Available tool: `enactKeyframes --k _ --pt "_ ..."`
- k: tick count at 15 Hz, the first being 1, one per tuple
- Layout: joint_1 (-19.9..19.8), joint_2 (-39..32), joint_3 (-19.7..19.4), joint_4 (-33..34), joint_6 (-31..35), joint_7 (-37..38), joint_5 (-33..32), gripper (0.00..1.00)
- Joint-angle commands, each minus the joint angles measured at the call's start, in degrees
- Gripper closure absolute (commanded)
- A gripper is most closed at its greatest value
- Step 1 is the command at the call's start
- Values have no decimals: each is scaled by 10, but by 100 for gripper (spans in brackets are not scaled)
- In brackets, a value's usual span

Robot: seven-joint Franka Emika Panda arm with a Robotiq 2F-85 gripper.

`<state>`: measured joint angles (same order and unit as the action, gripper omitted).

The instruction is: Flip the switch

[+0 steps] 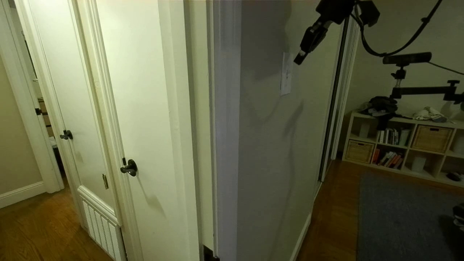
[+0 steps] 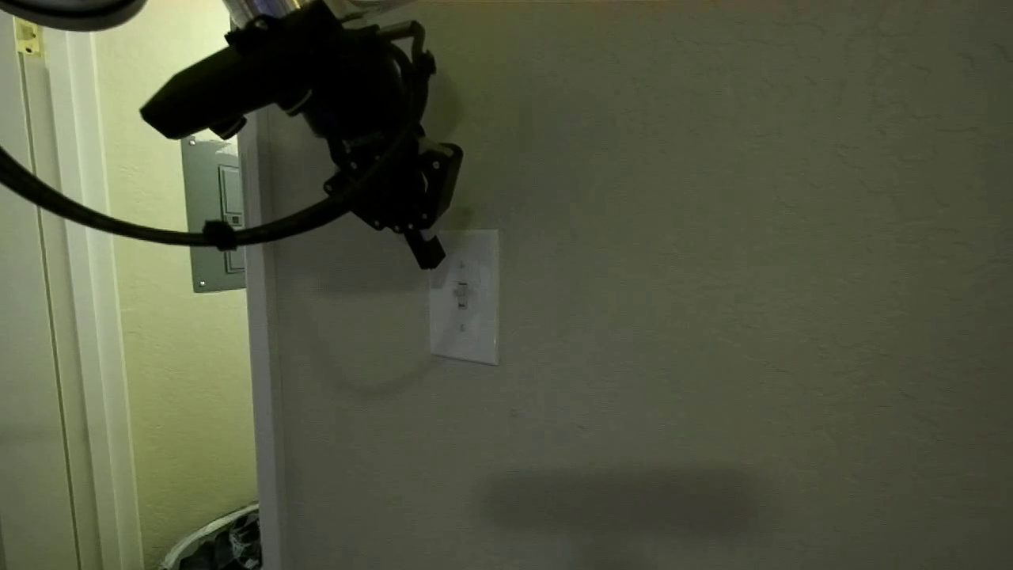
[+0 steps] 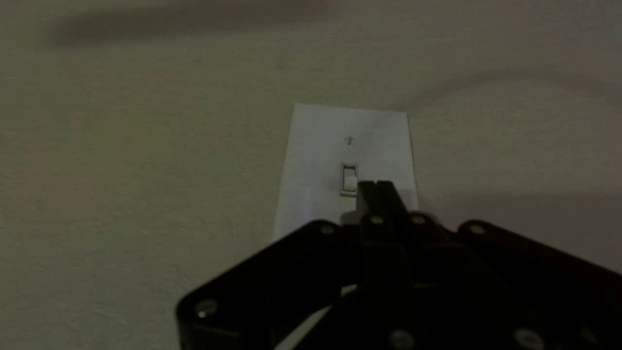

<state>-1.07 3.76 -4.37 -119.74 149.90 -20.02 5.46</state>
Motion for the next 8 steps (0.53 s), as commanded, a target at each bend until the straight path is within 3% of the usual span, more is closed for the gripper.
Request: enactKeyframes --k 1,8 --pt "-6 -17 -2 16 -8 1 4 96" --pt "-18 -63 2 50 -7 -1 7 96"
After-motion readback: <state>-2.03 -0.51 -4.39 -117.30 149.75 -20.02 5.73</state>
